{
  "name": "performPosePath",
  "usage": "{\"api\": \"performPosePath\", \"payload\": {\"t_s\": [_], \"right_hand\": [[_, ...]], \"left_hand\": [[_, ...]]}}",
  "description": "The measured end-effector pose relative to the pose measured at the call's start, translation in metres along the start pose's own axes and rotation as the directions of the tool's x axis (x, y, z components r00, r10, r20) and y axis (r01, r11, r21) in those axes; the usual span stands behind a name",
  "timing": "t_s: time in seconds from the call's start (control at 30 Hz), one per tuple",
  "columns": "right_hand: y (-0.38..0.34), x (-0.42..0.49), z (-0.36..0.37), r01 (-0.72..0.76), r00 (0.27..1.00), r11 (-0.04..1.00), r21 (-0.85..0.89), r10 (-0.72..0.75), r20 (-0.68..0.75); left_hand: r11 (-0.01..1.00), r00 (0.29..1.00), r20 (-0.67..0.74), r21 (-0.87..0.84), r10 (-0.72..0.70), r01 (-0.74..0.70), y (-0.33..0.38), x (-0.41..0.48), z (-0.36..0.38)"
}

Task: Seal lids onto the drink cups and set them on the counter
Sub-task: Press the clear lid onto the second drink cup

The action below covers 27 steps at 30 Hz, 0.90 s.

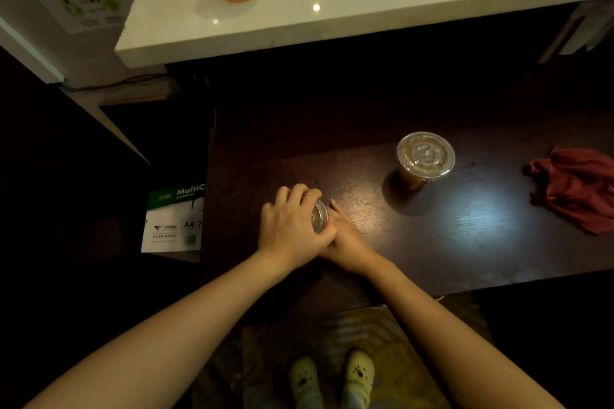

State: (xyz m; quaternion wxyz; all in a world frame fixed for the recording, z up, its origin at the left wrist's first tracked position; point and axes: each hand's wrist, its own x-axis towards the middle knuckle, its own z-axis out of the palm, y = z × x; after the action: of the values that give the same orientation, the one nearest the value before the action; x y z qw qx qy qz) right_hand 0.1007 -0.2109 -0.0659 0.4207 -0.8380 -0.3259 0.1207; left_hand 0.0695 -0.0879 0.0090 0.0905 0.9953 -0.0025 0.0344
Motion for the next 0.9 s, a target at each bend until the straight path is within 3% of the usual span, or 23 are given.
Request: {"api": "performPosePath", "payload": {"t_s": [0.17, 0.3, 0.43, 0.53, 0.7, 0.9], "right_hand": [[-0.009, -0.002, -0.007, -0.027, 1.0, 0.998, 0.049, 0.027, -0.005], [-0.011, -0.009, 0.004, -0.087, 0.99, 0.996, 0.02, 0.089, -0.109], [-0.024, -0.019, 0.028, -0.175, 0.936, 0.983, -0.055, 0.149, -0.318], [-0.034, -0.025, 0.045, -0.206, 0.904, 0.977, -0.058, 0.167, -0.393], [-0.018, -0.028, 0.028, -0.131, 0.958, 0.991, 0.033, 0.135, -0.254], [-0.004, -0.008, 0.002, -0.03, 1.0, 0.997, 0.067, 0.031, -0.004]], "left_hand": [[0.998, 0.996, 0.072, -0.02, 0.061, -0.06, -0.002, 0.001, -0.006], [0.987, 0.953, 0.256, -0.047, 0.16, -0.153, -0.011, 0.006, -0.015], [0.976, 0.937, 0.308, -0.084, -0.167, 0.201, 0.0, 0.002, -0.017], [0.969, 0.936, 0.27, -0.037, -0.227, 0.245, 0.008, -0.007, -0.011], [0.998, 0.99, 0.134, -0.037, -0.045, 0.051, -0.007, -0.01, -0.008], [0.99, 0.986, 0.106, -0.074, 0.128, -0.12, -0.017, -0.012, -0.01]]}}
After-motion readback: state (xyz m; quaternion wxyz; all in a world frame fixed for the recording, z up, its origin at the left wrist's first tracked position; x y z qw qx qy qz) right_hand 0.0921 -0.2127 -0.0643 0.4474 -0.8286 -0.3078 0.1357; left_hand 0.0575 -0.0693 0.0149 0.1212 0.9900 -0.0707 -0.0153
